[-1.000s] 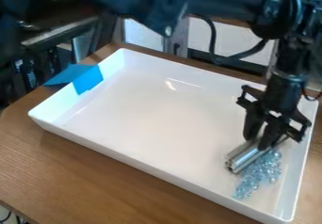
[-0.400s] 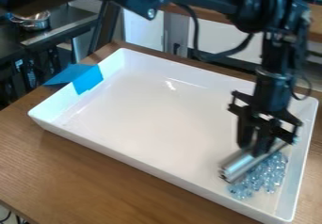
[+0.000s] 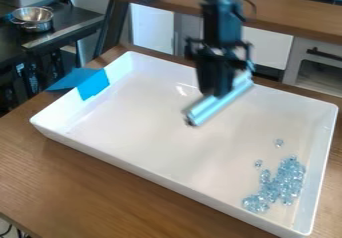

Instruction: Sweep into pile

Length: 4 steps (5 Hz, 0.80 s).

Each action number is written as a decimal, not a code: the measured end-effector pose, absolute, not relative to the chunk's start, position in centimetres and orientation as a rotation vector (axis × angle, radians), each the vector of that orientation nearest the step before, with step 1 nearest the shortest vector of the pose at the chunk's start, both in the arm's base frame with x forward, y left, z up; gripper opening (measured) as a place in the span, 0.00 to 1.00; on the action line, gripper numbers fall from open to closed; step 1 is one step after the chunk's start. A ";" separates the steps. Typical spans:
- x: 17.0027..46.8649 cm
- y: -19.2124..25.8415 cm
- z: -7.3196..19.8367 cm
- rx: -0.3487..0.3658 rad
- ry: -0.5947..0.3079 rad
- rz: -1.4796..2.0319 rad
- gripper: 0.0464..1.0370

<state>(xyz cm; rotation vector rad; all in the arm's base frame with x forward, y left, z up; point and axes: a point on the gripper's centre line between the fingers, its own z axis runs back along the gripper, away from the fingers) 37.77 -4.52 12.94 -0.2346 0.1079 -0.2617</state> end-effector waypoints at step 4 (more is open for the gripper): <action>39.9 8.9 10.5 -0.055 -0.041 -0.083 0.28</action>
